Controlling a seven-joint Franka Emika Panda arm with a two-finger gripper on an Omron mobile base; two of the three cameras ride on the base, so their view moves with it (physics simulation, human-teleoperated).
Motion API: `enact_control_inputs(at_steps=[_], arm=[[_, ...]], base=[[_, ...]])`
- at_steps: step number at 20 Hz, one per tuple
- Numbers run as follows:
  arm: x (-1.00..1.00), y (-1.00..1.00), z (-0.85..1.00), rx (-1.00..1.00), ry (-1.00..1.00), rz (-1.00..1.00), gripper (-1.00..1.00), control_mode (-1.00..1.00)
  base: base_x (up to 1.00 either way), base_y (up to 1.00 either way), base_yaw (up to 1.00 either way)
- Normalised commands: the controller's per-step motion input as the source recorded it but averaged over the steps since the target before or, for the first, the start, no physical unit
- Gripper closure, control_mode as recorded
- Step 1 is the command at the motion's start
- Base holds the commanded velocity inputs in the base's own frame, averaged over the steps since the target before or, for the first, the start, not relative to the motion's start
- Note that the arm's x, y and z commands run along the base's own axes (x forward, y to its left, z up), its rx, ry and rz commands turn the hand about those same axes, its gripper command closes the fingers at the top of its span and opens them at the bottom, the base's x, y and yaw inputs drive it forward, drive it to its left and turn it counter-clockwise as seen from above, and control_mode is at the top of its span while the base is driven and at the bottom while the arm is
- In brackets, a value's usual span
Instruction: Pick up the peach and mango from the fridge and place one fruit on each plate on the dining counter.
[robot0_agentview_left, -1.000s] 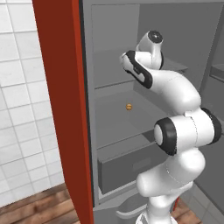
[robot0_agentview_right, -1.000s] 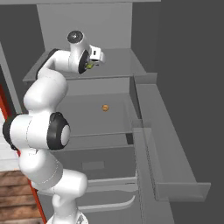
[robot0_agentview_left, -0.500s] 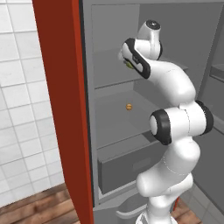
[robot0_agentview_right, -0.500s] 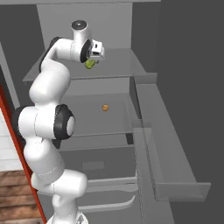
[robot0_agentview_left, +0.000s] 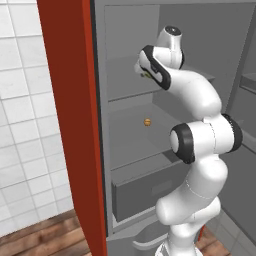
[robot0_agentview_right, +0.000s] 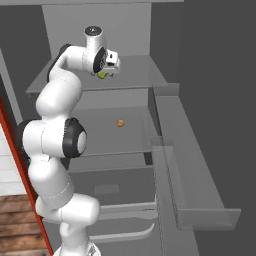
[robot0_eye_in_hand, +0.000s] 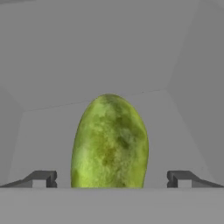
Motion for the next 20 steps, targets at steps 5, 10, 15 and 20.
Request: enact_control_inputs(at_steps=[5, 10, 15, 20], arm=[[0.05, 0.01, -0.55, 0.00, 0.00, 0.00, -1.00, -1.00], [0.00, 0.00, -0.02, 0.00, 0.02, 0.00, 1.00, -1.00], [-0.01, 0.00, 0.00, 0.00, 0.03, 0.00, 1.00, -1.00], [-0.16, 0.00, 0.00, 0.00, 0.01, 0.00, 1.00, -1.00]], base=[[0.00, 0.00, 0.00], [0.00, 0.00, 0.00], [0.00, 0.00, 0.00], [0.00, 0.00, 0.00]])
